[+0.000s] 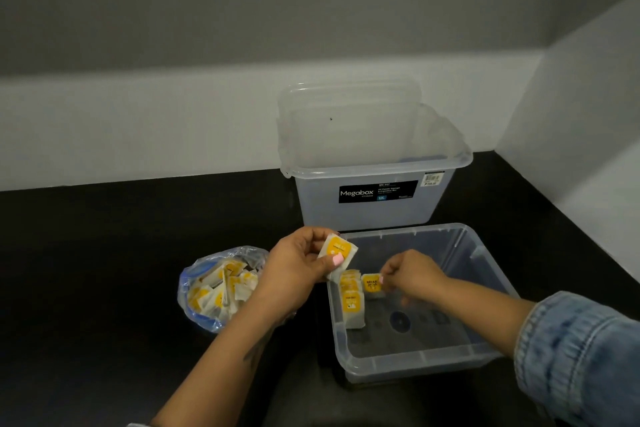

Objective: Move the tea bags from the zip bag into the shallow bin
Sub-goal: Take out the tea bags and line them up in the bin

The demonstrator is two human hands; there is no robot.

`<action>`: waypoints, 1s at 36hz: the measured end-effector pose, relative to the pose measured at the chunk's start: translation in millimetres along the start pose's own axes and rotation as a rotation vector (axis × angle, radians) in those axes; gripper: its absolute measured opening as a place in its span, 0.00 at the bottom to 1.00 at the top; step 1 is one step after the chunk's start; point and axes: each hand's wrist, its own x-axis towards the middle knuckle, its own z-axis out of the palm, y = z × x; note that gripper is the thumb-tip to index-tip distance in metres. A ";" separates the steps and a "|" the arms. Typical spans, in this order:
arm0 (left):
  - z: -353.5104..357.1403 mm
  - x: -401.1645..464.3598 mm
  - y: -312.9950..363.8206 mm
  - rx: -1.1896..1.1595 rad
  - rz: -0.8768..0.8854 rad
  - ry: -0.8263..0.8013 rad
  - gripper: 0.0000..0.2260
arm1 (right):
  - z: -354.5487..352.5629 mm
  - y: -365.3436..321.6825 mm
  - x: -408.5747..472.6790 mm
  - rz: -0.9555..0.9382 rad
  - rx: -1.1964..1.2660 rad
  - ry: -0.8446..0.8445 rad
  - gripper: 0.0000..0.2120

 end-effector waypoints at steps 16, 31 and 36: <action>-1.7 0.0 -2.1 0.014 -0.001 -0.019 0.10 | 7.1 2.3 10.7 0.303 0.411 -0.010 0.12; -0.5 2.8 -0.8 0.040 -0.008 -0.016 0.10 | 13.0 6.5 14.6 0.338 0.353 -0.137 0.11; -0.1 3.1 0.1 0.021 -0.015 -0.022 0.10 | 12.7 0.9 16.3 0.327 0.317 -0.142 0.11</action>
